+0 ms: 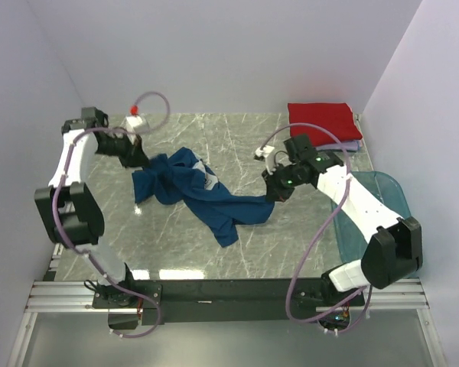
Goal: Fold and stack the t-shirts
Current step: Flatten the tshirt out
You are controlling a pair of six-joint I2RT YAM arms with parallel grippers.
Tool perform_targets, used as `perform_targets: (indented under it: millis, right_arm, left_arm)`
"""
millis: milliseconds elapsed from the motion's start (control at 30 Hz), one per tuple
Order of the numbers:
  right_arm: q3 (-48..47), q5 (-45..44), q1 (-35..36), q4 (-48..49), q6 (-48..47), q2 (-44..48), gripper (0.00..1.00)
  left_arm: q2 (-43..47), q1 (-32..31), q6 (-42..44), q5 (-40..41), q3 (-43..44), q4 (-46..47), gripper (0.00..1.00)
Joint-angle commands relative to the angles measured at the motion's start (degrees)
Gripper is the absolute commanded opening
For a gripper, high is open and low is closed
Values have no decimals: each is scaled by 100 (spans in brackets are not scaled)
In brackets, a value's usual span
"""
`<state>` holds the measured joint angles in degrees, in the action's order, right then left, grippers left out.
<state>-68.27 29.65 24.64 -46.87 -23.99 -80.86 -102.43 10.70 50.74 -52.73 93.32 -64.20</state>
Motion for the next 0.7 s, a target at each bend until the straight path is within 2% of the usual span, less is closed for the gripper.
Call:
perform_targets:
  millis: [0, 67, 133, 233, 300, 333, 367, 400, 433, 500, 600, 667]
  right_arm:
    - [68, 436, -591, -638, -483, -167, 0]
    - [103, 375, -855, -622, -528, -324, 0]
    - [51, 340, -1163, -630, -484, -483, 0]
    - [-19, 357, -1471, -569, -388, -781, 0]
    - [-55, 427, -1550, -595, -352, -966, 0]
    - [-72, 454, -1576, -612, -326, -1002, 0]
    - [-90, 471, -1577, -613, -317, -1037, 0]
    - [-99, 480, -1577, -604, -282, -1028, 0]
    - [-116, 463, -1577, -586, -273, -1037, 0]
    - [-160, 410, -1568, -569, -212, -1098, 0]
    - [-178, 392, -1621, -569, -133, -1160, 0]
    - [-152, 366, -1629, -516, -89, -1134, 0]
  left_arm:
    - [714, -470, 2421, 235, -892, -1455, 9]
    - [1084, -1252, 2817, 947, -1514, -1437, 10]
    - [1190, -1814, 3091, 976, -1885, -1280, 12]
    - [911, -2263, 2994, 870, -1897, -1112, 16]
    - [656, -2527, 2899, 1018, -1686, -955, 24]
    - [428, -2738, 2819, 1036, -1442, -910, 35]
    - [330, -2783, 2618, 1019, -1326, -849, 41]
    - [268, -2792, 2512, 915, -1203, -778, 53]
    - [233, -2775, 2398, 914, -1045, -699, 71]
    - [355, -2670, 2080, 1001, -1061, -428, 73]
    - [1056, -2406, 2439, 1246, -1499, -504, 65]
    - [1408, -2353, 2912, 1379, -2044, -663, 53]
